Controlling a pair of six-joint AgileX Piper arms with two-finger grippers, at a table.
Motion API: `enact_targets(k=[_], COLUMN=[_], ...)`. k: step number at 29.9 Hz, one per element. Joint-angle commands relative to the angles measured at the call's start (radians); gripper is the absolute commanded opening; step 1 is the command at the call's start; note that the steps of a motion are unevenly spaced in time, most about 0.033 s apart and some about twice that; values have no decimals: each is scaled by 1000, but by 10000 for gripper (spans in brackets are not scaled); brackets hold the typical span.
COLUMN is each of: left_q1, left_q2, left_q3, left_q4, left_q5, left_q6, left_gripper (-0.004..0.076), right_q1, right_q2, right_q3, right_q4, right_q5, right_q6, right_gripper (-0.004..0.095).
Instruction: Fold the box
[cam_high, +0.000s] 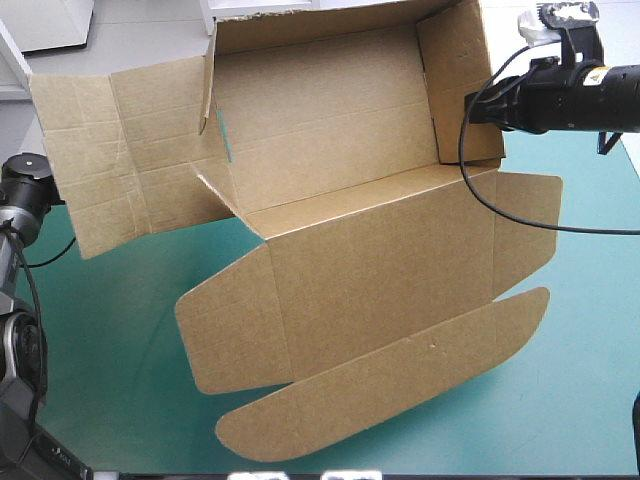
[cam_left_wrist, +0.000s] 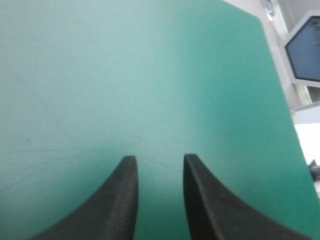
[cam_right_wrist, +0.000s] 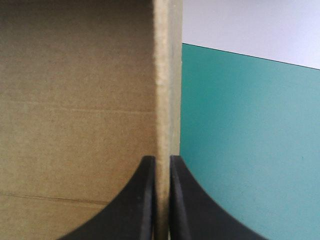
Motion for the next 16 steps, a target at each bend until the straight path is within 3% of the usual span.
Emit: enact_targets(k=[1, 3, 10, 16], left_q1=[-21, -46, -187, -223], left_q2=[-42, -42, -42, -50], left_q3=[-32, -32, -32, -32], left_q4=[-152, -162, -277, -342], left_q5=[52, 51, 39, 27], left_q6=[35, 35, 95, 119], left_gripper=[94, -6, -8, -8], right_q1=[-7, -5, -5, -5], right_q2=[-16, 0, 56, 109], right_q3=[-31, -31, -31, -31], right_q4=[66, 66, 61, -29], right_q5=[-41, -62, -110, -124], right_q6=[-3, -3, 3, 19], right_gripper=[-3, -3, -3, -3])
